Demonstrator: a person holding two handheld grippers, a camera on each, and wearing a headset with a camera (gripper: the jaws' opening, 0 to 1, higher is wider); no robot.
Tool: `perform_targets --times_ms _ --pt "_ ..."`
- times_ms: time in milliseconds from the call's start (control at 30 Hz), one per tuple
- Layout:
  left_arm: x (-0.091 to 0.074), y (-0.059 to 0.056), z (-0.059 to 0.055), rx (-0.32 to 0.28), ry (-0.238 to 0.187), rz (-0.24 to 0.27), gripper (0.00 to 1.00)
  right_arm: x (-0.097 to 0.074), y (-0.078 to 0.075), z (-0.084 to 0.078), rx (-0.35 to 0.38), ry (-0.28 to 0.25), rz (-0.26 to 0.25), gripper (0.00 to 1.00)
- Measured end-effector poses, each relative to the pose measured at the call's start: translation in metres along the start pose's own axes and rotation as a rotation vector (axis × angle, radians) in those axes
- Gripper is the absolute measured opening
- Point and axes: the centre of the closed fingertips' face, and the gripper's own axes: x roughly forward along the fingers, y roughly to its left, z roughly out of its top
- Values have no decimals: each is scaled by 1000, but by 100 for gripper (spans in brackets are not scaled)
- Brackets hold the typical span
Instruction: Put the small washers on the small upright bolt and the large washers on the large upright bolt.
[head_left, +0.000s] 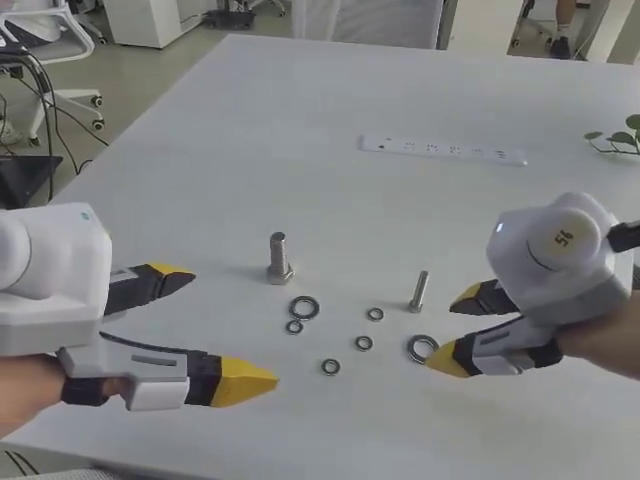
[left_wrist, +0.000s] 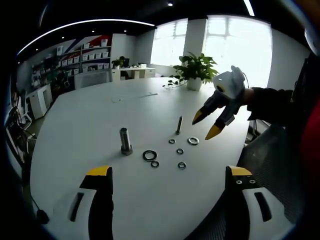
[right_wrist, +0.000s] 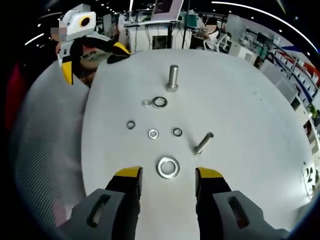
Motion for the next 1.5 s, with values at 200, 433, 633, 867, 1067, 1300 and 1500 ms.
perform_targets --times_ms 200,433,633,867,1067,1300,1500 --pt "1 0 0 -1 2 -1 92 9 1 -4 -15 39 28 38" --pt "3 -2 -1 0 6 -8 92 19 -2 -11 -27 81 38 35" --pt "3 -1 -1 -1 5 -10 91 24 -4 -13 -34 100 49 33" --pt "3 -2 0 -4 2 -10 91 29 -4 -13 -50 126 58 31" --pt "3 -2 0 -3 0 -9 91 30 -4 -14 -51 141 58 30" --pt "3 -2 -1 -2 -1 -9 91 32 -2 -16 -62 165 62 28" --pt "3 -4 -1 -1 0 -12 91 32 0 -16 -42 171 76 26"
